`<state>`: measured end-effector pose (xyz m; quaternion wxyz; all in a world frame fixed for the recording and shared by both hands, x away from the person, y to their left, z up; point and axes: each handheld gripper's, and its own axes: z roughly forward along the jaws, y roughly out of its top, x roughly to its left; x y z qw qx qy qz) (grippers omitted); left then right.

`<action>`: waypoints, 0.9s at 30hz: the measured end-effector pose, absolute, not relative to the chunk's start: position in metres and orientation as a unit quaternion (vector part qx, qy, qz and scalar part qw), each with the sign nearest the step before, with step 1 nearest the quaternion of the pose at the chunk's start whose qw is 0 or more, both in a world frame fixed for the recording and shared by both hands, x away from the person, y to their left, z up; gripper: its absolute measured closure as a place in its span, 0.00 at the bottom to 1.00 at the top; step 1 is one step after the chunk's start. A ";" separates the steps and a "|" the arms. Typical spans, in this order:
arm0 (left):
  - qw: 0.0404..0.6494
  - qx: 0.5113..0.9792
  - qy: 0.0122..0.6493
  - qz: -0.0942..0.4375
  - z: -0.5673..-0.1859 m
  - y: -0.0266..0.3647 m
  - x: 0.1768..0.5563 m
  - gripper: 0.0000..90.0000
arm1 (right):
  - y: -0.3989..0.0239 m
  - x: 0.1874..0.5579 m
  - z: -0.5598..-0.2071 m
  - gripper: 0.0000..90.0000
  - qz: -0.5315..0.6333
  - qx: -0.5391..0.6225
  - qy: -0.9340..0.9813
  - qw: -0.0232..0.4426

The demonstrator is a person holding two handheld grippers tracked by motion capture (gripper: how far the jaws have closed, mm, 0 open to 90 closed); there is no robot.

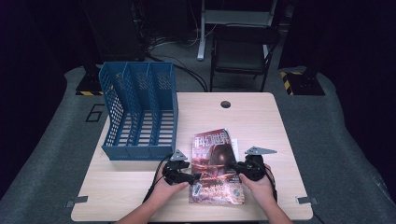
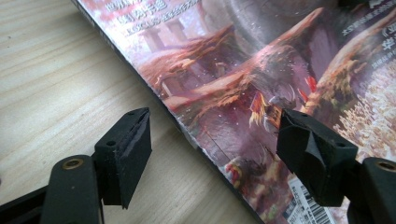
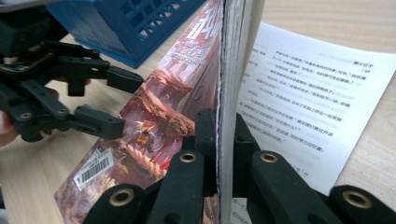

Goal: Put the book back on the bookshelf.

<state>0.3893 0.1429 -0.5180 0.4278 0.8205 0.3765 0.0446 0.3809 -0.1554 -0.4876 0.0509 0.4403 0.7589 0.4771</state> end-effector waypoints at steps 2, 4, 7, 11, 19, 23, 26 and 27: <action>0.427 0.821 0.377 0.033 -0.516 0.143 0.392 0.29 | -0.156 0.377 -0.484 0.96 0.488 0.433 0.756 0.060; 0.433 0.816 0.382 0.024 -0.516 0.142 0.393 0.30 | -0.157 0.374 -0.482 0.96 0.493 0.430 0.754 0.061; 0.439 0.810 0.388 0.005 -0.517 0.139 0.395 0.28 | -0.158 0.369 -0.478 0.96 0.507 0.420 0.749 0.069; 0.446 0.809 0.383 -0.008 -0.517 0.135 0.397 0.28 | -0.158 0.365 -0.476 0.96 0.513 0.418 0.747 0.069; 0.454 0.808 0.373 -0.042 -0.516 0.134 0.397 0.40 | -0.160 0.364 -0.473 0.96 0.528 0.403 0.745 0.062; 0.458 0.799 0.386 -0.051 -0.511 0.139 0.395 0.49 | -0.161 0.365 -0.473 0.96 0.530 0.404 0.744 0.053; 0.459 0.797 0.389 -0.054 -0.508 0.143 0.394 0.56 | -0.161 0.367 -0.473 0.96 0.531 0.400 0.746 0.050; 0.462 0.791 0.397 -0.057 -0.505 0.145 0.393 0.59 | -0.161 0.367 -0.473 0.96 0.531 0.400 0.746 0.049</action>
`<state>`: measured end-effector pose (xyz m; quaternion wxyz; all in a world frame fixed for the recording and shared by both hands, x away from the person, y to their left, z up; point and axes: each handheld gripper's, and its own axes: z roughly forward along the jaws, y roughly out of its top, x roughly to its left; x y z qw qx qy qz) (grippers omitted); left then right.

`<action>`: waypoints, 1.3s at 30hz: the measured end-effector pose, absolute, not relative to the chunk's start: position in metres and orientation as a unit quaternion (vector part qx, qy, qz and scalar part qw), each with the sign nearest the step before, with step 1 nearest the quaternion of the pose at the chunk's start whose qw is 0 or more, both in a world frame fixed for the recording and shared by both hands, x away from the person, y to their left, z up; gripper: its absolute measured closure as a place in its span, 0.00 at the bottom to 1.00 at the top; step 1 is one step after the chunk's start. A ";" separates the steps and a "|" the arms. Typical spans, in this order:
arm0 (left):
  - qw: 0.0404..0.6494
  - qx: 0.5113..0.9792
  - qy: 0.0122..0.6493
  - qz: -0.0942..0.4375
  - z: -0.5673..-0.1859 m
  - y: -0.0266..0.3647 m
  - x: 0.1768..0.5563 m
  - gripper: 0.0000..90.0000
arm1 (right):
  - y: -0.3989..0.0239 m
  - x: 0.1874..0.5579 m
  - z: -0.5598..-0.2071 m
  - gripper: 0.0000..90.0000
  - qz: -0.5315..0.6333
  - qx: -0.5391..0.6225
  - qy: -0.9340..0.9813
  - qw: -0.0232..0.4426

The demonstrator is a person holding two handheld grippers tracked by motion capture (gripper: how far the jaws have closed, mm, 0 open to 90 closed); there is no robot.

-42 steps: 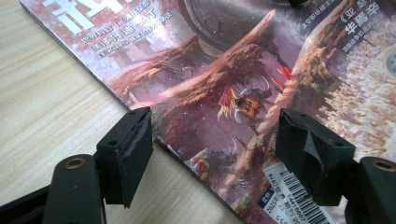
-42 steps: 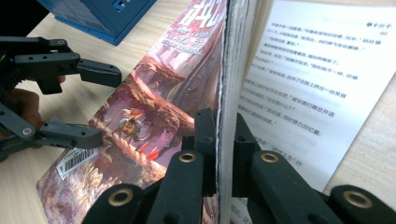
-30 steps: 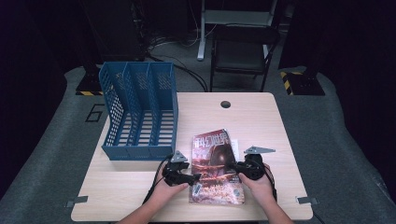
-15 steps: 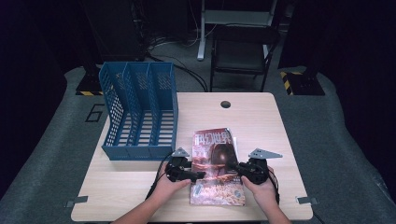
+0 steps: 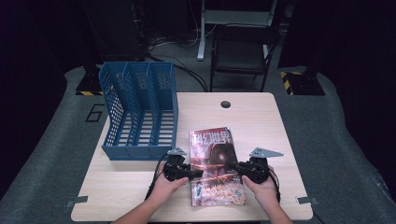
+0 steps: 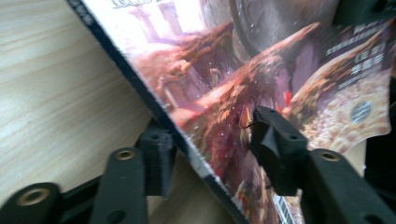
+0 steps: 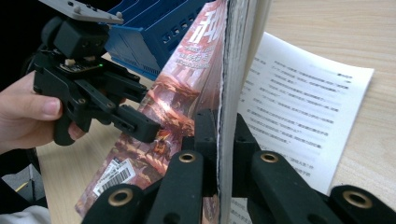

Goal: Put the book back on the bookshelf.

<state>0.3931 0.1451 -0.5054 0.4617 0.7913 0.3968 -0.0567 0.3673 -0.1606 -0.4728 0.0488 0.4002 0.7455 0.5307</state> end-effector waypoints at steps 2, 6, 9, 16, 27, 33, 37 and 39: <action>0.463 0.788 0.400 -0.059 -0.504 0.146 0.392 0.64 | -0.160 0.368 -0.472 0.95 0.530 0.401 0.746 0.048; 0.465 0.796 0.385 -0.048 -0.494 0.150 0.390 0.70 | -0.160 0.368 -0.470 0.95 0.532 0.400 0.745 0.046; 0.466 0.799 0.378 -0.038 -0.485 0.152 0.388 0.75 | -0.160 0.369 -0.469 0.95 0.537 0.396 0.743 0.047; 0.482 0.796 0.367 -0.011 -0.466 0.156 0.383 0.81 | -0.159 0.369 -0.460 0.95 0.545 0.384 0.743 0.061; 0.489 0.801 0.338 0.071 -0.447 0.161 0.379 0.88 | -0.154 0.360 -0.443 0.96 0.561 0.359 0.738 0.110; 0.482 0.810 0.316 0.107 -0.442 0.158 0.373 0.89 | -0.152 0.358 -0.436 0.96 0.544 0.348 0.748 0.154; 0.482 0.812 0.306 0.121 -0.441 0.158 0.372 0.89 | -0.152 0.356 -0.435 0.96 0.543 0.348 0.746 0.162; 0.484 0.809 0.308 0.126 -0.440 0.158 0.371 0.89 | -0.151 0.356 -0.435 0.96 0.545 0.350 0.744 0.163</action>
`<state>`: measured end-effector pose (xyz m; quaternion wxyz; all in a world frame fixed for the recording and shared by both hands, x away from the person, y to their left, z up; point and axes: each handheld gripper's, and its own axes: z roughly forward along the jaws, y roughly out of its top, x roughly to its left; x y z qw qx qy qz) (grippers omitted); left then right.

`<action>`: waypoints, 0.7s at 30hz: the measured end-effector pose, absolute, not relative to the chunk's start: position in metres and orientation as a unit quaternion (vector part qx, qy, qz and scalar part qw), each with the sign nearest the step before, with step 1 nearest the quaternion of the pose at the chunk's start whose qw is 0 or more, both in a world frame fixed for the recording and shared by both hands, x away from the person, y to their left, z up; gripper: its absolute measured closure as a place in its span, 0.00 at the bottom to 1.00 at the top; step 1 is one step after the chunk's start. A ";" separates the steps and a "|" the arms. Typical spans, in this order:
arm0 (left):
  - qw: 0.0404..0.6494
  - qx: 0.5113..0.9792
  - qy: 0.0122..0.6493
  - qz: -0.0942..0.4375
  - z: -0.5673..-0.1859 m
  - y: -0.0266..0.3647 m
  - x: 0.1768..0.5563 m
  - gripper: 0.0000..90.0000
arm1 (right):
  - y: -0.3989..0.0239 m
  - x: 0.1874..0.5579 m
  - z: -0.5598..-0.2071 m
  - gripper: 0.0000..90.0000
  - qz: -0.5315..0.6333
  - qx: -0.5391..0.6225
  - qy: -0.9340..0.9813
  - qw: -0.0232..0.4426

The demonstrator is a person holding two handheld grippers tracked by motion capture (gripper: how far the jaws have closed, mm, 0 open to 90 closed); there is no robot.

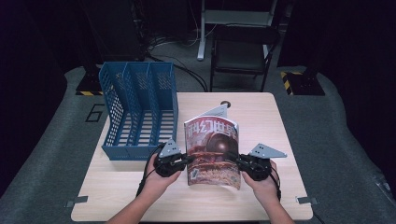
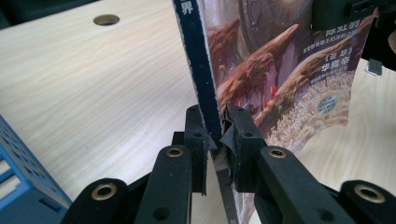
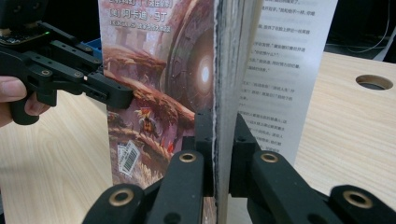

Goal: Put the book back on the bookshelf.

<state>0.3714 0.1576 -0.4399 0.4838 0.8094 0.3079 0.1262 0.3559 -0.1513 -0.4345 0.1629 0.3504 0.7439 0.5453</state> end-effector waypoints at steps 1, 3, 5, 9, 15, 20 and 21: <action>0.482 0.811 0.305 0.131 -0.440 0.158 0.372 0.89 | -0.151 0.356 -0.435 0.96 0.545 0.349 0.745 0.163; 0.482 0.813 0.300 0.133 -0.441 0.158 0.372 0.90 | -0.152 0.357 -0.436 0.96 0.543 0.349 0.745 0.169; 0.490 0.806 0.305 0.132 -0.445 0.159 0.370 0.91 | -0.152 0.358 -0.441 0.96 0.539 0.351 0.747 0.166; 0.495 0.805 0.301 0.130 -0.446 0.160 0.368 0.92 | -0.154 0.359 -0.444 0.95 0.543 0.351 0.745 0.161; 0.502 0.801 0.303 0.120 -0.447 0.161 0.365 0.93 | -0.157 0.359 -0.448 0.92 0.546 0.359 0.743 0.144; 0.504 0.800 0.301 0.120 -0.448 0.161 0.363 0.93 | -0.157 0.364 -0.464 0.85 0.520 0.370 0.762 0.108; 0.504 0.801 0.301 0.120 -0.448 0.161 0.363 0.93 | -0.156 0.365 -0.467 0.84 0.513 0.375 0.766 0.097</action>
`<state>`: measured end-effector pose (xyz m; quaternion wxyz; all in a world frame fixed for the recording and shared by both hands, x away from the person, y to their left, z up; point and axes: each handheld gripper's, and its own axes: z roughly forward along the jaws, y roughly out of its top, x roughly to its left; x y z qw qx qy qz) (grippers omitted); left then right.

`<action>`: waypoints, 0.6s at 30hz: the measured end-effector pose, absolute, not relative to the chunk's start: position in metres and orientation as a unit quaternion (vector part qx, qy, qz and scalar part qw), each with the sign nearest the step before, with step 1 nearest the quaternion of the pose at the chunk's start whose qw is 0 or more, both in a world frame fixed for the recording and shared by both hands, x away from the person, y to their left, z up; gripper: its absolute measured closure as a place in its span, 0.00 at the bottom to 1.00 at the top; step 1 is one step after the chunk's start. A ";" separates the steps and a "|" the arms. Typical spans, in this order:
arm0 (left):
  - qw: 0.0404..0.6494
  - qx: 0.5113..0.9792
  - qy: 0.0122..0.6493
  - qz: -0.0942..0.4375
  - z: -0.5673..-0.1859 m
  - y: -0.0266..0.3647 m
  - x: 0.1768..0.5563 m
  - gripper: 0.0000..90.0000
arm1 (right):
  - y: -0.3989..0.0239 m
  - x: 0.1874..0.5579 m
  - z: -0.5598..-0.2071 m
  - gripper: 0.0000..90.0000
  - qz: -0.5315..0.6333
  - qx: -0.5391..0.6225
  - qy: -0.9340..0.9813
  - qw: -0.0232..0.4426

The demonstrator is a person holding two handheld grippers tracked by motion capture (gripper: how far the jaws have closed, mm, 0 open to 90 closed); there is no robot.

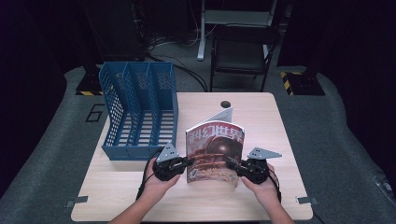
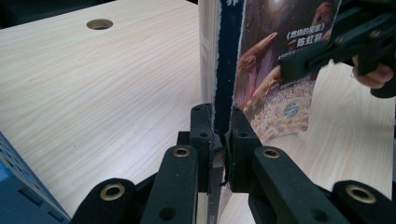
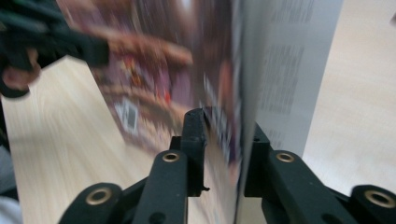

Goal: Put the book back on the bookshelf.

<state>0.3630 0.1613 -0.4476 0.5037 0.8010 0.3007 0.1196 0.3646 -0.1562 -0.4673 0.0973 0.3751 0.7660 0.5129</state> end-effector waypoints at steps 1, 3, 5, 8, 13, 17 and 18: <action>0.504 0.801 0.301 0.120 -0.448 0.161 0.363 0.93 | -0.156 0.365 -0.467 0.84 0.513 0.375 0.766 0.097; 0.506 0.800 0.299 0.122 -0.448 0.161 0.363 0.93 | -0.157 0.367 -0.477 0.82 0.487 0.377 0.784 0.078; 0.505 0.802 0.295 0.121 -0.448 0.162 0.363 0.93 | -0.158 0.369 -0.482 0.82 0.475 0.379 0.791 0.073; 0.506 0.802 0.295 0.116 -0.448 0.161 0.362 0.93 | -0.161 0.371 -0.485 0.81 0.468 0.382 0.794 0.066; 0.505 0.803 0.291 0.121 -0.448 0.161 0.361 0.93 | -0.165 0.375 -0.492 0.83 0.464 0.389 0.794 0.049; 0.501 0.805 0.295 0.118 -0.446 0.161 0.361 0.93 | -0.162 0.373 -0.490 0.95 0.459 0.382 0.800 0.049; 0.501 0.805 0.295 0.118 -0.446 0.161 0.361 0.93 | -0.161 0.374 -0.489 0.95 0.458 0.376 0.803 0.057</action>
